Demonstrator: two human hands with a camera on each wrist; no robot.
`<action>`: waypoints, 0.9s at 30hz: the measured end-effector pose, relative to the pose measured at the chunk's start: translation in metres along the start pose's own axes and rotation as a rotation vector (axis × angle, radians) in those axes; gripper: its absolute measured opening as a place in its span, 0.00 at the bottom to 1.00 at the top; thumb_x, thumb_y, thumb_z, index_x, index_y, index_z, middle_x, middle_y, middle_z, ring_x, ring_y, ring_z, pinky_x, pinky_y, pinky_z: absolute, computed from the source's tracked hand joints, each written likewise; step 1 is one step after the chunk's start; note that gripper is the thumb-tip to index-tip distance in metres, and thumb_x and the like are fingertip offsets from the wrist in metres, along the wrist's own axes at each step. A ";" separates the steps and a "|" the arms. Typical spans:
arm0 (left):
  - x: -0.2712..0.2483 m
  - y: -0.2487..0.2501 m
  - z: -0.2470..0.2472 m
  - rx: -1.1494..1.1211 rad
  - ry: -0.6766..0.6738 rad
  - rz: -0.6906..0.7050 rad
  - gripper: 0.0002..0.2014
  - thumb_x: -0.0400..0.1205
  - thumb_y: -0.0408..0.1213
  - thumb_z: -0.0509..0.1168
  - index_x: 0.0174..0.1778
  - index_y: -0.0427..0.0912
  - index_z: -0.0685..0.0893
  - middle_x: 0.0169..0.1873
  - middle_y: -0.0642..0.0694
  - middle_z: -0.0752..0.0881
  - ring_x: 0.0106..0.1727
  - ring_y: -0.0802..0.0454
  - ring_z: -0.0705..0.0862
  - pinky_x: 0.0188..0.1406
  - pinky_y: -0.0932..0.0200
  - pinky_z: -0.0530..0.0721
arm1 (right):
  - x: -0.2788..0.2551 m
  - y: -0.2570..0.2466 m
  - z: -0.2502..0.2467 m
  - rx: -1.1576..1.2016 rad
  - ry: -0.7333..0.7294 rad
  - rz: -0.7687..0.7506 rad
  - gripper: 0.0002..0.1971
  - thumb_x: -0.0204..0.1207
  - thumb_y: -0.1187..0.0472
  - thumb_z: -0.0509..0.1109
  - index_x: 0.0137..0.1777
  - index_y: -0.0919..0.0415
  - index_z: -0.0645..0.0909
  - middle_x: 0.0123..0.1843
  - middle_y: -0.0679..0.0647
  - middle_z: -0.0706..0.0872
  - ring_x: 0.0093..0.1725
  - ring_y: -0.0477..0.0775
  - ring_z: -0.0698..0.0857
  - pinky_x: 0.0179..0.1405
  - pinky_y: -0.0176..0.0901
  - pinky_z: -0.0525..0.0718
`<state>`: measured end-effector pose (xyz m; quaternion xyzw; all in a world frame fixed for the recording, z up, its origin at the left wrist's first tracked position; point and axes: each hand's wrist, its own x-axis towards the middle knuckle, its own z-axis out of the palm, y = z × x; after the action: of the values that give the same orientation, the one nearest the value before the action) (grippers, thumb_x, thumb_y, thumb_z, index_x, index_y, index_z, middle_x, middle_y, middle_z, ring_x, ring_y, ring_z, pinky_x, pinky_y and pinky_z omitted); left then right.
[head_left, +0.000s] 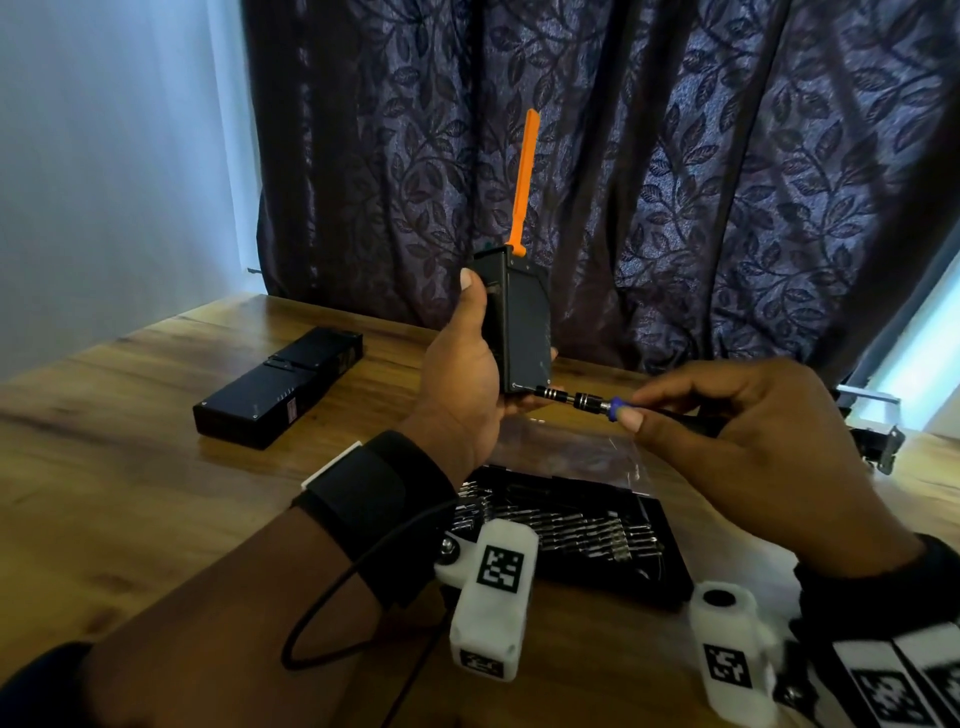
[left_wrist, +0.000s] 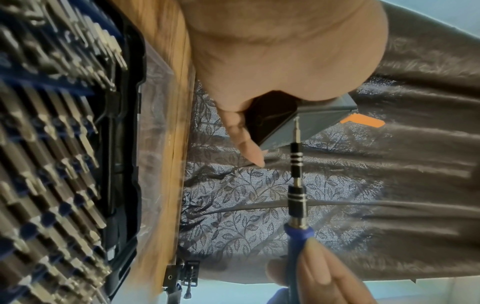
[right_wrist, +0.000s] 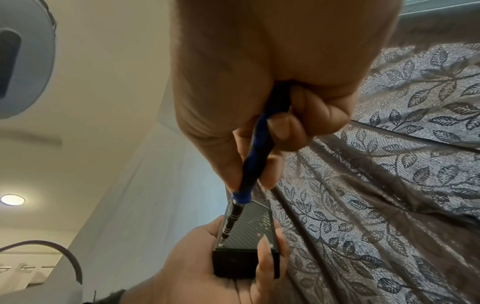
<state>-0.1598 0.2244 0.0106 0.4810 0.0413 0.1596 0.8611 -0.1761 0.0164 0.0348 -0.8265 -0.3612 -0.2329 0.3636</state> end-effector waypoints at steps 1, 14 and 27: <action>0.000 0.000 0.000 0.013 0.002 0.006 0.31 0.86 0.70 0.53 0.55 0.49 0.90 0.46 0.43 0.95 0.50 0.40 0.93 0.57 0.34 0.88 | 0.000 -0.001 -0.001 -0.025 -0.009 -0.024 0.03 0.70 0.54 0.83 0.43 0.45 0.93 0.36 0.35 0.90 0.30 0.41 0.87 0.27 0.23 0.76; -0.005 0.000 0.001 0.103 -0.018 0.069 0.31 0.88 0.68 0.51 0.56 0.47 0.90 0.44 0.42 0.94 0.45 0.43 0.92 0.29 0.54 0.87 | 0.002 -0.003 -0.009 -0.202 -0.067 -0.149 0.09 0.78 0.47 0.75 0.42 0.48 0.92 0.29 0.29 0.81 0.30 0.34 0.84 0.26 0.21 0.71; -0.006 0.001 0.003 0.100 -0.010 0.065 0.30 0.87 0.68 0.52 0.53 0.49 0.90 0.42 0.43 0.94 0.44 0.43 0.92 0.31 0.53 0.87 | 0.003 0.003 -0.009 -0.210 -0.061 -0.158 0.11 0.74 0.44 0.80 0.39 0.47 0.85 0.31 0.37 0.84 0.33 0.43 0.85 0.28 0.27 0.75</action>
<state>-0.1655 0.2209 0.0128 0.5255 0.0292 0.1827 0.8304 -0.1730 0.0091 0.0413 -0.8357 -0.4096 -0.2720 0.2445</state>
